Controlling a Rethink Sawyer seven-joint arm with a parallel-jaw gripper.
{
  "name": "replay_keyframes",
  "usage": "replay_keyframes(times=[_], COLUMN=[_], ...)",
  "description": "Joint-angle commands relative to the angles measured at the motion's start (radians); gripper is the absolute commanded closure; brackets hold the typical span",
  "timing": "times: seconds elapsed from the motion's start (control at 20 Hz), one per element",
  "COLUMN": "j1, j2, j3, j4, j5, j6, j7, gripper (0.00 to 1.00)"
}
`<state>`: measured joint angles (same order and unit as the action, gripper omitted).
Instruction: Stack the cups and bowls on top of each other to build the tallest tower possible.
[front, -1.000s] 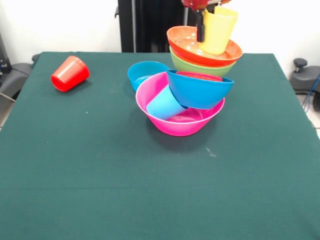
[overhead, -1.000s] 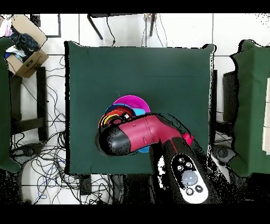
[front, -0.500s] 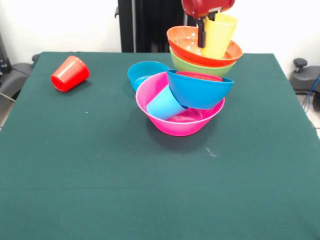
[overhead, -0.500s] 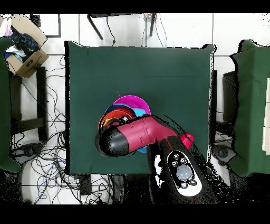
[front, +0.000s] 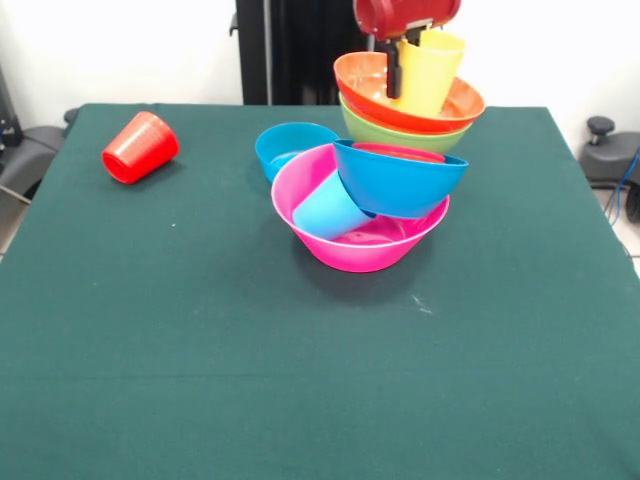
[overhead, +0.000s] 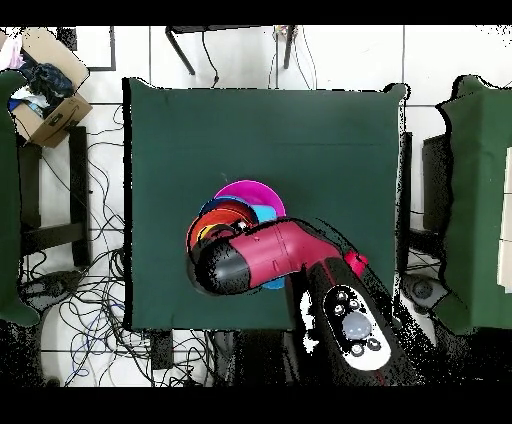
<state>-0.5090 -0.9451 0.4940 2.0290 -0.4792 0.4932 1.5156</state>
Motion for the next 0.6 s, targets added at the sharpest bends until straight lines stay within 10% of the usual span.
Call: replay_keyframes(times=[0.05, 0.3, 0.35, 0.6], j1=[-0.049, -0.059, -0.053, -0.055], j2=[0.025, 0.022, 0.022, -0.005], j3=[-0.002, 0.004, 0.003, 0.027], j4=[0.043, 0.056, 0.054, 0.052], j5=[-0.043, -0.054, -0.061, -0.029], j6=[-0.027, -0.029, -0.017, 0.033], j7=[0.017, 0.015, 0.014, -0.010], gripper=[1.00, 1.00, 0.00, 0.00])
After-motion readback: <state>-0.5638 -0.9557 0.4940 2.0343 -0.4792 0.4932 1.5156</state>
